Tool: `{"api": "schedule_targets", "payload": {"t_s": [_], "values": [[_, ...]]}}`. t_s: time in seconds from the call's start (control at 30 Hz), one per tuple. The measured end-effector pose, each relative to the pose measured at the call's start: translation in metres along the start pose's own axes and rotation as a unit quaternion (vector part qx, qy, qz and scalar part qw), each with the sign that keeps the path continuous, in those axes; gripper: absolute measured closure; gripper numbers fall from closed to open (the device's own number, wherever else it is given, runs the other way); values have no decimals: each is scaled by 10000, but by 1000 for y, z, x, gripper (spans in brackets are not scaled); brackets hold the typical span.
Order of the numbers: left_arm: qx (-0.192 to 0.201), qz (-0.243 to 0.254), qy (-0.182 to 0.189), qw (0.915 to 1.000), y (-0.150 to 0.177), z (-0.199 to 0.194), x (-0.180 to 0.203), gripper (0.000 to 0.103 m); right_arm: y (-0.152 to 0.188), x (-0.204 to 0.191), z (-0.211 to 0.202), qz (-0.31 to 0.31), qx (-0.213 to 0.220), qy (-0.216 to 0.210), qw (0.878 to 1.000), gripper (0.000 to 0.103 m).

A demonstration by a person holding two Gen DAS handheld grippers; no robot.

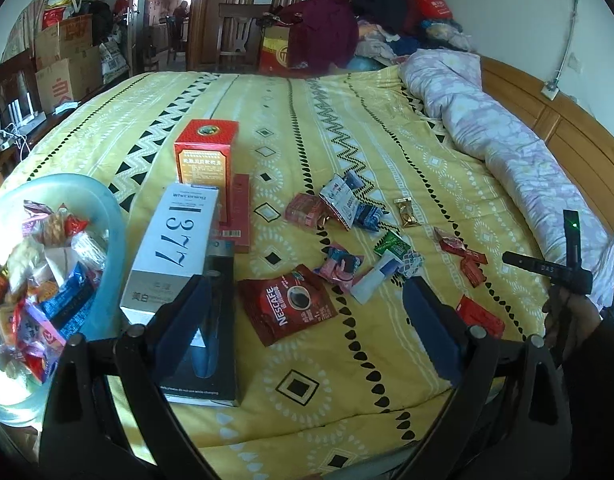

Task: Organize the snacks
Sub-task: 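Move both open tools back over the snacks on the bed, then grasp the red wrapper with the right tool while the left tool grasps the pink Oreo pack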

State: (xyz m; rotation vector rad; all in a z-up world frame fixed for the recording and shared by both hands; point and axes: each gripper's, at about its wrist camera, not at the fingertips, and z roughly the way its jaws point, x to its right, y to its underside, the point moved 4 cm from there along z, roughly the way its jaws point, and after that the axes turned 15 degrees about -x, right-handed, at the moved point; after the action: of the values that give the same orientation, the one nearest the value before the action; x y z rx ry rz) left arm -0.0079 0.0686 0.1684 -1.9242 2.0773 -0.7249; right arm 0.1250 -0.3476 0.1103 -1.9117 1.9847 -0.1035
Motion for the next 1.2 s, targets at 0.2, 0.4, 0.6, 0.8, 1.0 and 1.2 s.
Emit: {"api": "schedule_targets", "payload": {"t_s": [0.2, 0.4, 0.6, 0.8, 1.0, 1.2], "values": [[-269, 149, 28, 9995, 2, 20, 24, 6, -10, 32, 43, -28, -107, 446, 9989, 6], [-459, 324, 118, 9984, 4, 38, 48, 6, -15, 44, 70, -263, -302, 527, 9978, 6], [-640, 529, 131, 9965, 10, 47, 67, 6, -13, 39, 86, -360, -407, 381, 9978, 6], [-700, 525, 144, 9961, 10, 51, 72, 6, -9, 34, 119, -463, -790, 514, 9945, 24], [-856, 502, 301, 9946, 18, 57, 78, 6, -6, 44, 108, -142, -676, 307, 9971, 53], [-863, 534, 264, 9945, 20, 58, 79, 6, -1, 7, 87, -308, -428, -457, 9976, 54]]}}
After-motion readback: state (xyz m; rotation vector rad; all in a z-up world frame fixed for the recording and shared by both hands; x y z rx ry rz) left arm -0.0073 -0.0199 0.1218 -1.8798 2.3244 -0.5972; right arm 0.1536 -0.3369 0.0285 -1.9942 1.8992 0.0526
